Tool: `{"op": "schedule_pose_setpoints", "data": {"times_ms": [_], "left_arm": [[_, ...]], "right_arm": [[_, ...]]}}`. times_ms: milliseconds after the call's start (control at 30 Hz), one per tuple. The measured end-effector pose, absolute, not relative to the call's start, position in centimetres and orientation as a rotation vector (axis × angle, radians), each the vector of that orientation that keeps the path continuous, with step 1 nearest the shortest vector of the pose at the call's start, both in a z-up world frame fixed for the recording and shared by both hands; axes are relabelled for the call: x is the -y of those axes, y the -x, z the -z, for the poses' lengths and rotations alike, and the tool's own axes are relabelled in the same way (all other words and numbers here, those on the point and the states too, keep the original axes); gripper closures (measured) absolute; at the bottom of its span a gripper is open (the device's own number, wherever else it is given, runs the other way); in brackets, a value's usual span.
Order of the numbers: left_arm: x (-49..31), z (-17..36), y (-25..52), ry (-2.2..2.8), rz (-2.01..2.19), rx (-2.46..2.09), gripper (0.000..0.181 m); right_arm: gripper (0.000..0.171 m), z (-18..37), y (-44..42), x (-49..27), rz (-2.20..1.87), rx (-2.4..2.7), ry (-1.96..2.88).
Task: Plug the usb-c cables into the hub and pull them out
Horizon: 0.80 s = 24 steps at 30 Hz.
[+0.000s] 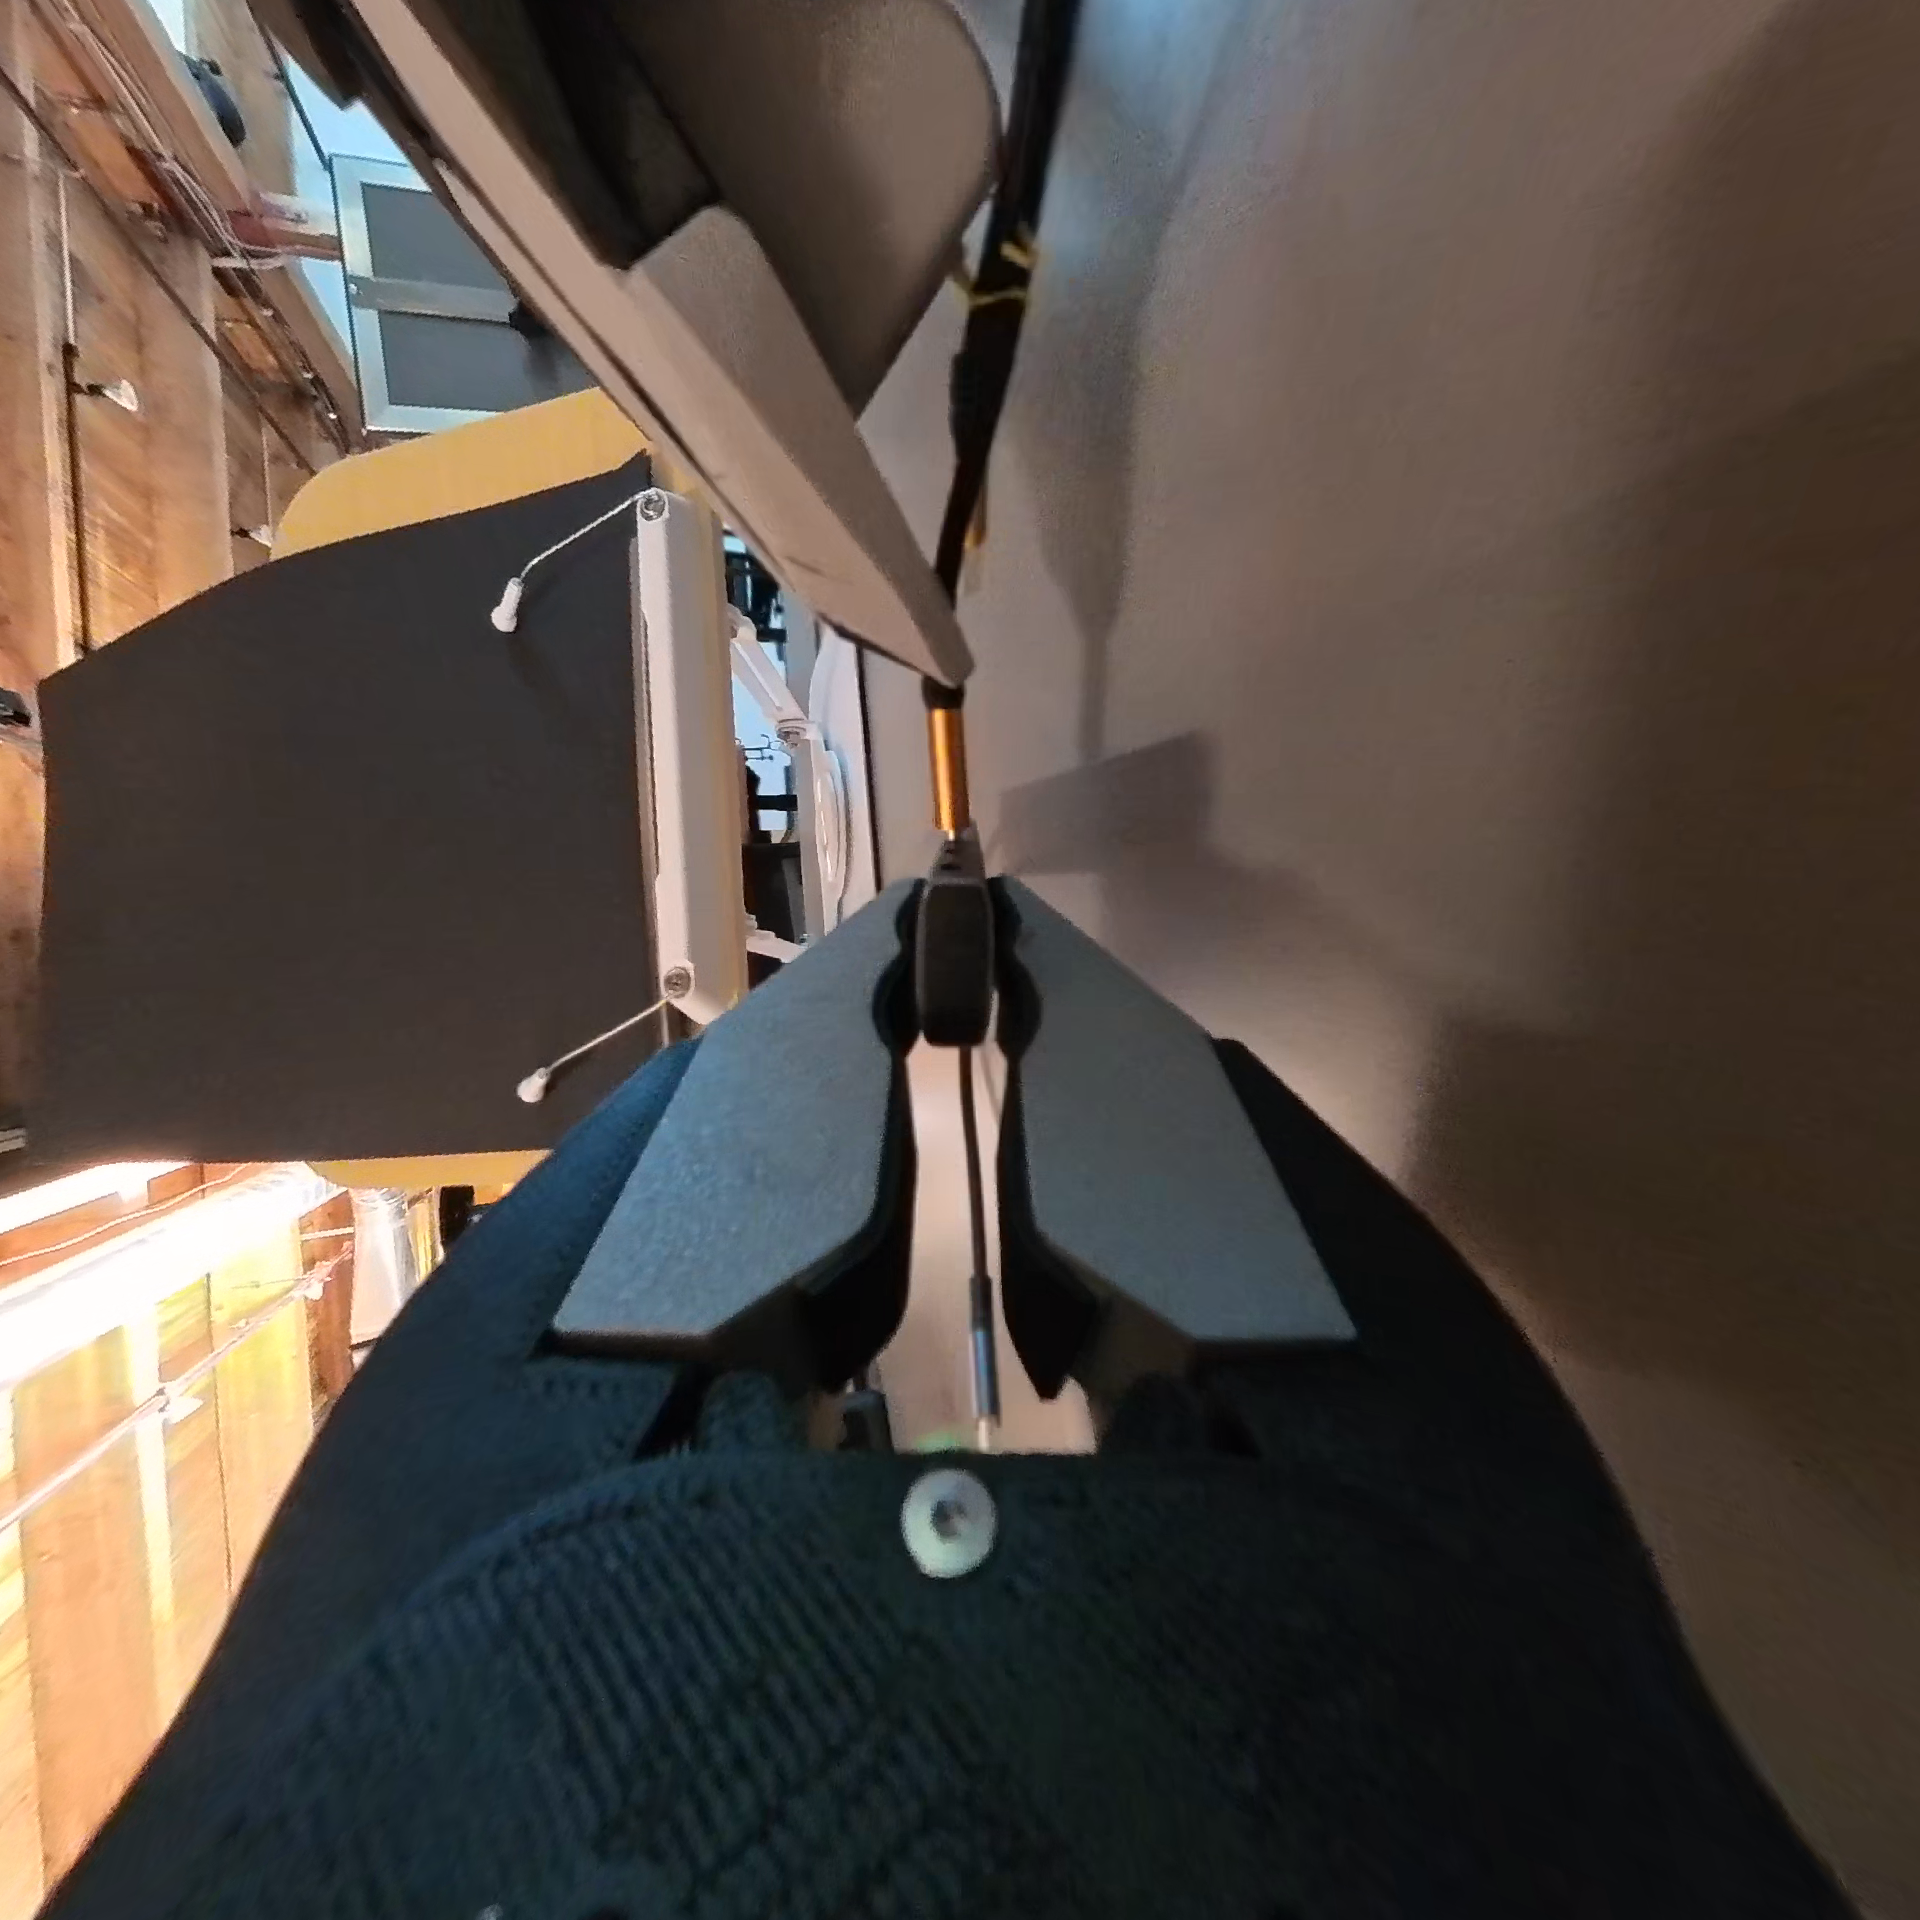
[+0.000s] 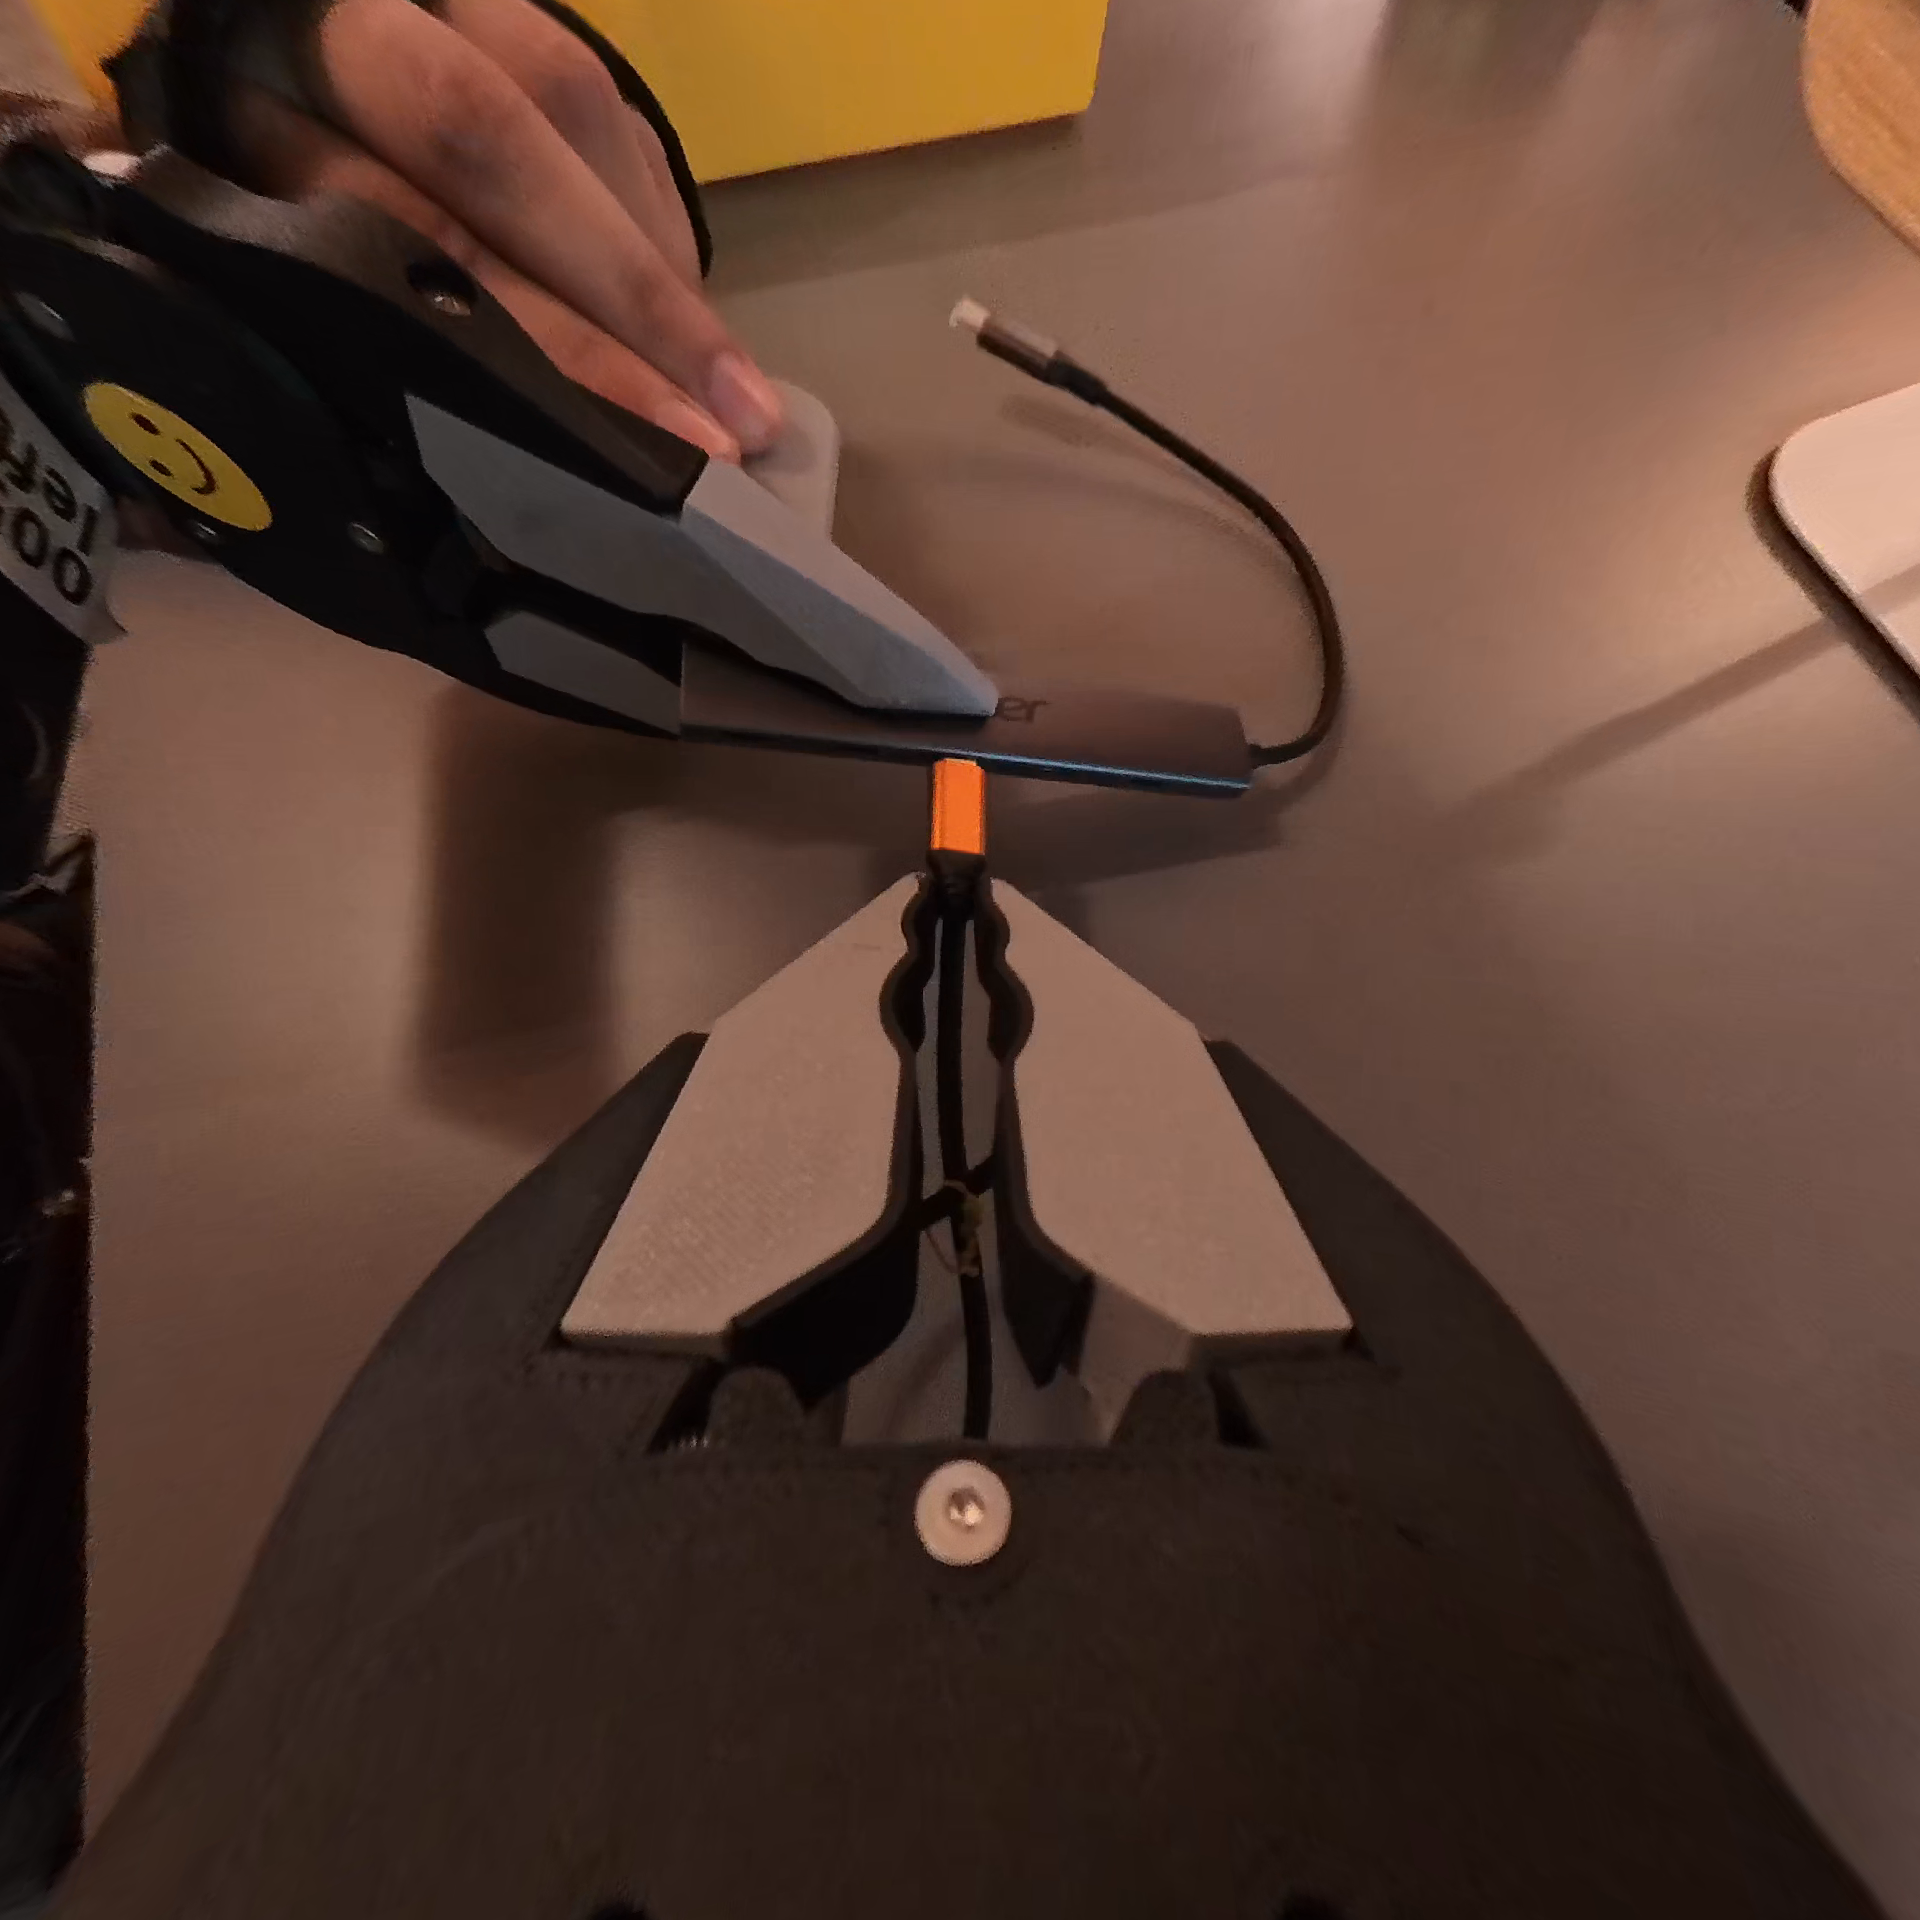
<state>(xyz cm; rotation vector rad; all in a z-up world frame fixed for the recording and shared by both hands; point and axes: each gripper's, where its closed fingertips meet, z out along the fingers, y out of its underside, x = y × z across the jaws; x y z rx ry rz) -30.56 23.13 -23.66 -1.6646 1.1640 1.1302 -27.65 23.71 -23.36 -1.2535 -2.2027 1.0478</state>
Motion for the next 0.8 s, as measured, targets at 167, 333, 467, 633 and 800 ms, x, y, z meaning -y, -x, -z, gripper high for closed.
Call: {"op": "schedule_pose_setpoints", "data": {"times_ms": [167,333,467,633,800], "left_arm": [[-22.6,23.9,30.4,1.68,-1.121,-1.153,0.174],[-22.6,23.8,30.3,1.714,-1.099,-1.119,0.174],[-22.4,23.7,30.2,1.717,-1.111,-1.115,0.175],[-22.1,23.8,29.9,1.729,-1.096,-1.118,0.175],[-21.5,23.8,29.8,1.734,-1.051,-1.102,0.175]], "right_arm": [[0.167,24.0,27.5,-23.2,-1.087,2.242,1.262],[0.167,24.2,27.5,-23.2,-1.106,2.241,1.271],[0.168,24.0,27.5,-23.1,-1.13,2.237,1.264],[0.168,24.2,27.3,-22.8,-1.125,2.267,1.255],[0.168,23.8,27.3,-22.2,-1.196,2.269,1.239]]}}
